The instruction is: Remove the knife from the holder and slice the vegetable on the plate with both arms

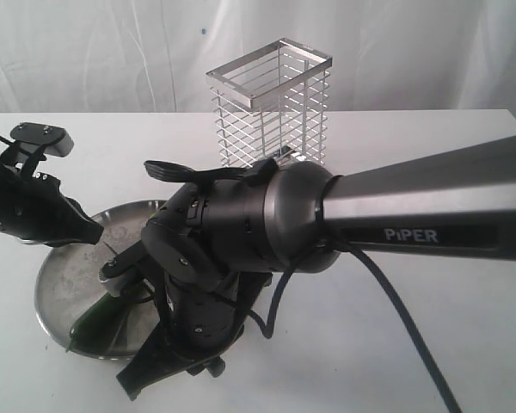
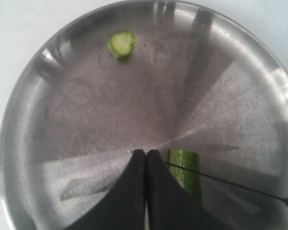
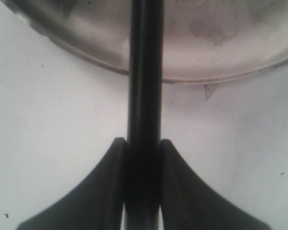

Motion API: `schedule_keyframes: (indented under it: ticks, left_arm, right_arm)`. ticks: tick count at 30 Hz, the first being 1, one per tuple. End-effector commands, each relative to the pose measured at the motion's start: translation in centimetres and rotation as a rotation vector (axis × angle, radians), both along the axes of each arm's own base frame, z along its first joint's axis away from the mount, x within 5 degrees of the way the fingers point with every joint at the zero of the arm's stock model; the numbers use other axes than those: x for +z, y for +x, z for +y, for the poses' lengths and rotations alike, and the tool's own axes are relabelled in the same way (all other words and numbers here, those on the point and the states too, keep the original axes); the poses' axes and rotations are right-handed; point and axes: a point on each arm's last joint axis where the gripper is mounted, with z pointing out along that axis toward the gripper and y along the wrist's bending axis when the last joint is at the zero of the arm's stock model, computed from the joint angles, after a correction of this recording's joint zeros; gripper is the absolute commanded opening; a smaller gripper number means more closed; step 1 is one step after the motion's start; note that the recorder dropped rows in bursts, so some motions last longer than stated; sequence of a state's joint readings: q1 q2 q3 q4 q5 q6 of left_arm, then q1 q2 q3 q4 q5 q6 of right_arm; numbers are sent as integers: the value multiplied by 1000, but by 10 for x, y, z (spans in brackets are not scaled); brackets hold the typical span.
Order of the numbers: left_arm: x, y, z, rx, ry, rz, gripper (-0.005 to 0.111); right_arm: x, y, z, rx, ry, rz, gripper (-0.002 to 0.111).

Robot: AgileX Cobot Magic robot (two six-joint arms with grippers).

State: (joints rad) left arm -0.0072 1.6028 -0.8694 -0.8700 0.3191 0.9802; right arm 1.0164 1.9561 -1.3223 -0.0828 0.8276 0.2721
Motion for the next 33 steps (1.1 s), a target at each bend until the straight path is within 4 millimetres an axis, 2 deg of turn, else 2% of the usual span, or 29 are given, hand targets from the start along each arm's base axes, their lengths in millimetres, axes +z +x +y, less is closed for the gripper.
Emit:
schedule_keyframes:
  ticks: [1,23,29,33]
  left_arm:
    - [3,-1,-3,0,-25,8,0]
    - [6,-3,-11,9,-147,46,0]
    - [6,-4,-11,7,-149,47,0]
    - [7,-4,-11,9,-150,47,0]
  right_arm:
    - [5,0,0,8,8,-5,0]
    - [5,2,2,10,31,-20,0]
    - [-4,9,2,-12,-2,4,0]
    - [0,12,5,-12,16,-7,0]
